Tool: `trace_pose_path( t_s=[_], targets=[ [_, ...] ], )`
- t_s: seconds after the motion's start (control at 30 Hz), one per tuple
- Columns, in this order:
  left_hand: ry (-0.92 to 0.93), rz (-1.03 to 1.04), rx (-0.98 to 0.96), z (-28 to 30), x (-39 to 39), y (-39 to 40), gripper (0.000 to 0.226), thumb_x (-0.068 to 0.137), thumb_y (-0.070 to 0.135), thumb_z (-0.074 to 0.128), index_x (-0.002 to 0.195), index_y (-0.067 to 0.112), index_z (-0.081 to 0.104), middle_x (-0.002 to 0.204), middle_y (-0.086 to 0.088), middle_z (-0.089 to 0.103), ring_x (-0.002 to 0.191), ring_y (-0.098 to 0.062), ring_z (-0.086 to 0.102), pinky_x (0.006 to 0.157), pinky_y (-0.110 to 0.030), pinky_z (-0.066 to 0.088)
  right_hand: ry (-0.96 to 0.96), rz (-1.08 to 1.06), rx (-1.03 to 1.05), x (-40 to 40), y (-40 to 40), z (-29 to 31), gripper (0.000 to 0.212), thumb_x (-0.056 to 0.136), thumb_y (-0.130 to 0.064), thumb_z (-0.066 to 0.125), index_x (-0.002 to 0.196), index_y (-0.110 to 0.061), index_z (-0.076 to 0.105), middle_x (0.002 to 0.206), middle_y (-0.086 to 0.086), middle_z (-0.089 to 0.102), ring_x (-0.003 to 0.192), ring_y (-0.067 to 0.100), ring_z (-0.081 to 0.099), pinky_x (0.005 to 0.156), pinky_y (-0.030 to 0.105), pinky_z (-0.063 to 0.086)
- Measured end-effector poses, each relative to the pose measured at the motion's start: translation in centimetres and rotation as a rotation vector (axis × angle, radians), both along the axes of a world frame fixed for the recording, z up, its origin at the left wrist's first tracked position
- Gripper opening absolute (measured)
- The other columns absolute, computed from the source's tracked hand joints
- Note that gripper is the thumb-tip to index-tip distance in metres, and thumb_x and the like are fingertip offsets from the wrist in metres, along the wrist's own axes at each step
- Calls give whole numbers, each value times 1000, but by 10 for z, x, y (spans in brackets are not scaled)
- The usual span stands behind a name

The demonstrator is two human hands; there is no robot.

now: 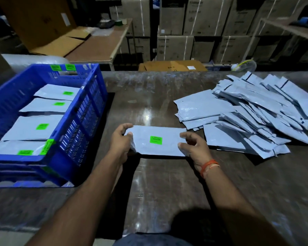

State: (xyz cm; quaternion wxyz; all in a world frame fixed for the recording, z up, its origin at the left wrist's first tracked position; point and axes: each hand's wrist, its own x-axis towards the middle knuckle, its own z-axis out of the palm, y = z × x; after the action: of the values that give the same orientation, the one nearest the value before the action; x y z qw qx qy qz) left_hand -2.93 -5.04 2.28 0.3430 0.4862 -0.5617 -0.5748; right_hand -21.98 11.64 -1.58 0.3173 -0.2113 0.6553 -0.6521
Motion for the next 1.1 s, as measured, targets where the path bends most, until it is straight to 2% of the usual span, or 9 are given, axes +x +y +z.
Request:
trace_pose_path(
  t_s=[0.1, 0.17, 0.33, 0.57, 0.67, 0.73, 0.9, 1.03, 1.1],
  targets=[
    [62, 3, -5, 39, 6, -8, 29, 96, -7, 48, 107, 12, 67, 100, -1, 72, 65, -16, 65, 54, -28, 52, -94, 125, -94, 5, -11, 22, 27, 80, 0, 75, 102, -16, 76, 117, 11, 70, 104, 27, 64, 90, 42, 51],
    [108, -24, 10, 65, 14, -17, 22, 101, 0, 50, 102, 11, 70, 92, -4, 73, 60, -14, 66, 46, -26, 51, -127, 199, -100, 9, -21, 44, 26, 84, -7, 73, 106, -20, 75, 112, 5, 71, 94, 23, 61, 78, 36, 48],
    [172, -50, -104, 116, 51, -57, 18, 99, 2, 57, 98, 9, 72, 78, -4, 75, 63, -11, 67, 58, -22, 55, -96, 281, -167, 28, -62, 107, 25, 90, -3, 67, 110, -17, 73, 89, 0, 67, 69, 13, 53, 53, 22, 47],
    [55, 24, -206, 146, 128, -130, 15, 98, 9, 63, 95, 17, 75, 65, 6, 65, 59, -8, 50, 52, -19, 42, -12, 351, -132, 93, -138, 156, 31, 88, -2, 68, 116, -15, 71, 84, -9, 64, 62, 7, 51, 57, 25, 49],
    [93, -45, -159, 156, 163, -156, 8, 96, 14, 66, 100, 15, 73, 86, -2, 68, 72, -7, 57, 53, -13, 43, -9, 351, -130, 124, -170, 165, 30, 87, -1, 69, 113, -15, 72, 83, -5, 66, 66, 10, 53, 58, 25, 49],
    [92, -151, -105, 161, 190, -175, 20, 93, 14, 69, 113, 10, 71, 96, -8, 68, 83, -11, 60, 57, -13, 46, 16, 346, -113, 143, -192, 171, 29, 86, -1, 69, 111, -14, 73, 80, -5, 66, 66, 11, 53, 58, 25, 49],
    [-46, -259, -58, 167, 244, -228, 29, 93, 1, 66, 119, 13, 69, 63, 2, 56, 46, -5, 47, 48, -16, 46, 79, 341, -60, 191, -236, 180, 29, 85, 2, 70, 110, -12, 73, 79, -4, 63, 59, 10, 52, 60, 24, 49],
    [-187, -243, -83, 161, 272, -265, 27, 93, -4, 65, 116, 10, 68, 73, -5, 64, 43, -9, 49, 45, -18, 43, 187, 333, -25, 231, -267, 178, 25, 86, 5, 68, 108, -4, 72, 76, 8, 62, 65, 18, 55, 60, 24, 51],
    [-275, -244, -77, 153, 283, -278, 27, 93, -6, 64, 117, 5, 66, 73, -15, 62, 44, -15, 51, 40, -19, 38, 278, 329, 7, 247, -281, 176, 22, 85, 7, 66, 104, -3, 72, 74, 8, 64, 67, 22, 58, 66, 32, 55]
  ],
)
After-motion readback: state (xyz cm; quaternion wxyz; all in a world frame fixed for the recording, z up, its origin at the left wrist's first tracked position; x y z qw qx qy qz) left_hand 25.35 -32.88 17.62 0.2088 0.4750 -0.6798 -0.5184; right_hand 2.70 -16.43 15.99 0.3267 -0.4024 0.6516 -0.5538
